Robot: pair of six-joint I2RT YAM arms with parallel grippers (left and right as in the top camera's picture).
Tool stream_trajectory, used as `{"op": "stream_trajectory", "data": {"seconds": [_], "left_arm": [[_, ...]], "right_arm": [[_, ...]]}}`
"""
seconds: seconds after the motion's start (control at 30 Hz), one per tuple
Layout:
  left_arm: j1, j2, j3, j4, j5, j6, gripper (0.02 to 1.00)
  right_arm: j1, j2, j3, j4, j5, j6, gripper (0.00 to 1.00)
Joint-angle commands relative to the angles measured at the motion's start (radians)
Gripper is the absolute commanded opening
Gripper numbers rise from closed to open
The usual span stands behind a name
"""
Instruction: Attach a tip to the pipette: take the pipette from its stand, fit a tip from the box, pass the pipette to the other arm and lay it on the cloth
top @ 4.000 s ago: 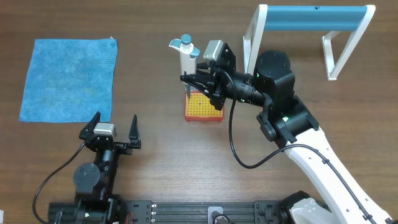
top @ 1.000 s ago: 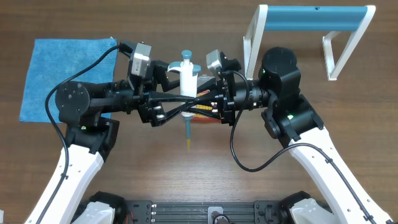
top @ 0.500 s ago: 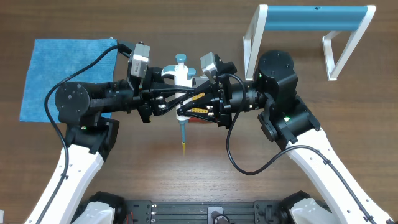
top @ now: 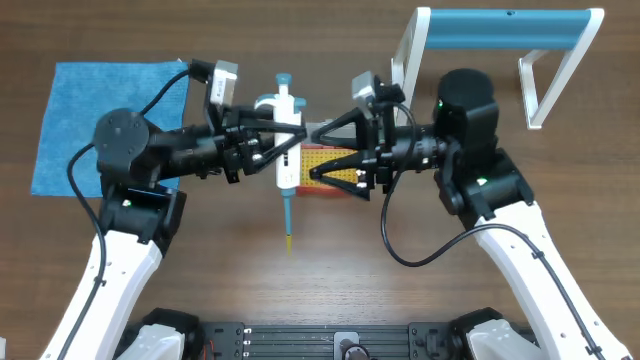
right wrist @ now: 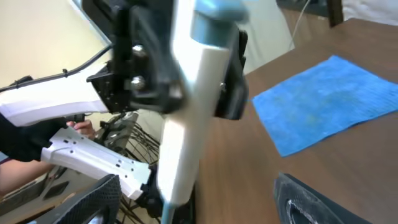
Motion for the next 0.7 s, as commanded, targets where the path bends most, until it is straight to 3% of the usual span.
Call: {"op": "stream_trajectory", "data": {"seconds": [0.03,0.1,0.13,0.2,0.27,0.37,0.5,0.57,0.6,0.63,0.67,0.7], "left_arm": [[0.071,0.002,0.017,-0.103,-0.023,0.108,0.027],[0.113,0.002,0.017,-0.170,-0.026,0.133,0.027],[0.132,0.002,0.017,-0.213,-0.026,0.152,0.025],[0.164,0.002,0.017,-0.361,-0.040,0.212,0.027],[0.175,0.002,0.017,-0.522,-0.106,0.289,0.027],[0.174,0.002,0.017,-0.750,-0.290,0.387,0.025],[0.175,0.002,0.030,-0.894,-0.427,0.475,0.027],[0.175,0.002,0.060,-1.002,-0.529,0.542,0.027],[0.175,0.002,0.080,-1.056,-0.584,0.575,0.027],[0.175,0.002,0.128,-1.150,-0.674,0.631,0.027],[0.175,0.006,0.194,-1.239,-0.784,0.664,0.027],[0.176,0.012,0.230,-1.279,-0.830,0.687,0.027]], "right_arm": [[-0.081,-0.007,0.012,-0.065,-0.031,-0.125,0.812],[-0.126,-0.013,0.012,-0.171,0.040,-0.206,0.809],[-0.149,-0.025,0.012,-0.259,0.135,-0.280,0.809],[-0.170,-0.069,0.012,-0.408,0.423,-0.409,0.809],[-0.168,-0.132,0.012,-0.470,0.674,-0.451,0.809],[-0.168,-0.321,0.012,-0.482,0.906,-0.452,0.809],[-0.168,-0.644,0.012,-0.572,1.130,-0.451,0.812],[-0.168,-0.775,0.012,-0.641,1.191,-0.451,0.812],[-0.168,-0.829,0.012,-0.671,1.225,-0.451,0.812],[-0.168,-0.915,0.012,-0.737,1.327,-0.451,0.812],[-0.168,-0.980,0.012,-0.812,1.346,-0.451,0.812],[-0.168,-1.003,0.012,-0.822,1.347,-0.451,0.812]]}}
